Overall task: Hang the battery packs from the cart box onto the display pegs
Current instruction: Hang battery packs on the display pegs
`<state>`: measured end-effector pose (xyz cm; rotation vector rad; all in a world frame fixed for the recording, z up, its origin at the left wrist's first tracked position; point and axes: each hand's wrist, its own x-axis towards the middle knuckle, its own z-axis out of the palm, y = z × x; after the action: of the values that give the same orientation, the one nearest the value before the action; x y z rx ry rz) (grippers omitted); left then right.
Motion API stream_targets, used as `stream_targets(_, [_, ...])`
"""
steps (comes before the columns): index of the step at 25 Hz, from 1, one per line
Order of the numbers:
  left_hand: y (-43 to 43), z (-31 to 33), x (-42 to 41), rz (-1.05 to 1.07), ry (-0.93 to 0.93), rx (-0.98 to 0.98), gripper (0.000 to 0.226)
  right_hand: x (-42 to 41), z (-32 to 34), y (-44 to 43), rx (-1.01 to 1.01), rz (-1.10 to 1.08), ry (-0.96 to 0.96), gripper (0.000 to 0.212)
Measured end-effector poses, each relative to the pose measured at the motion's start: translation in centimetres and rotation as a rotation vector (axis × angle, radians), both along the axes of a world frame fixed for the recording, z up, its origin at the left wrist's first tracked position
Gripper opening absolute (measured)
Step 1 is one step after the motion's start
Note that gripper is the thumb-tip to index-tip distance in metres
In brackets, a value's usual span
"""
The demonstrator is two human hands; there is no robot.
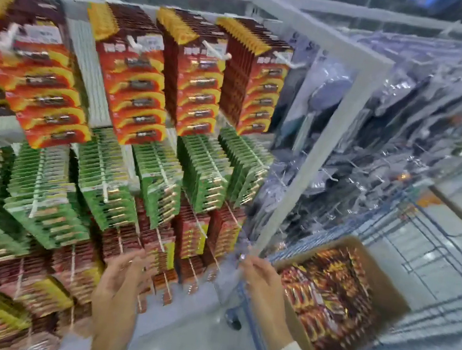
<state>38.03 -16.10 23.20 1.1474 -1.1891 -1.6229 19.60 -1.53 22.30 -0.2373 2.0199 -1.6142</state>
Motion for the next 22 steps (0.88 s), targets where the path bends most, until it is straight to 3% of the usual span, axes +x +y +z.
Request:
stream_targets(5, [5.4,-5.3,-5.4,-0.163,-0.102,0.111,0.027,-1.9,-4.8,10.9,0.108,-0.238,-0.074,0.010])
stream_targets(13, [16.4,-9.0,-15.4,-0.423,-0.274,0.191,0.011,-8.4,-8.5,24.3,0.134,-0.451,-0.217,0.010])
stream_targets(22, [22.8,-13.1,-30.1,-0.749,-0.607,0.007,0.019,-16.9,-11.1,33.4,0.115,-0.508,-0.348,0.012])
